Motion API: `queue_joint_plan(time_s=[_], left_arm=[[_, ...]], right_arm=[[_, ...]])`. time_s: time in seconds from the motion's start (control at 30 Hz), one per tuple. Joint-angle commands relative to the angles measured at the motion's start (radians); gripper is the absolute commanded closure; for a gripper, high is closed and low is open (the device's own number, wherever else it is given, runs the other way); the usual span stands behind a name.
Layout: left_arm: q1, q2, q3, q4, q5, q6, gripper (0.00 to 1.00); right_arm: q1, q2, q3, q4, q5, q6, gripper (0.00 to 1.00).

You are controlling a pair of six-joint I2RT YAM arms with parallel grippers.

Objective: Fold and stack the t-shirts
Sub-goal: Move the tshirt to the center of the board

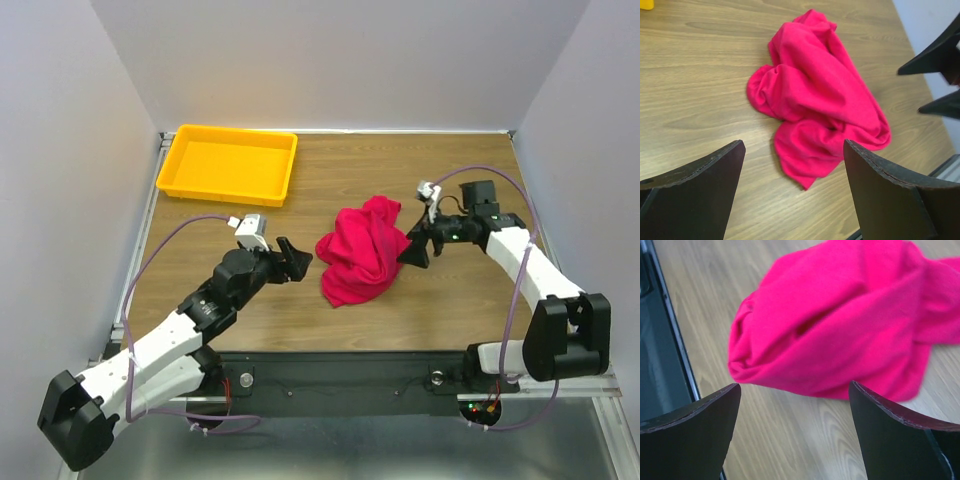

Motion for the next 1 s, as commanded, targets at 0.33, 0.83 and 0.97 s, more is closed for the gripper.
queue_joint_plan(time_s=[0.33,0.83,0.97], left_arm=[[-0.001,0.044,-0.056,0.079,0.072,-0.13,0.1],[-0.001,0.007,-0.07,0.059,0.035,-0.161,0.09],[-0.001,0.002,-0.06,0.045,0.03,-0.163,0.09]], right_arm=[[0.225,-0.007,-0.001,-0.097,0.205,-0.071,0.1],[0.454,0.009,0.026,-0.031,0.475,-0.073,0.18],[0.484,0.067,0.049,0.015,0.52,-0.035,0.31]])
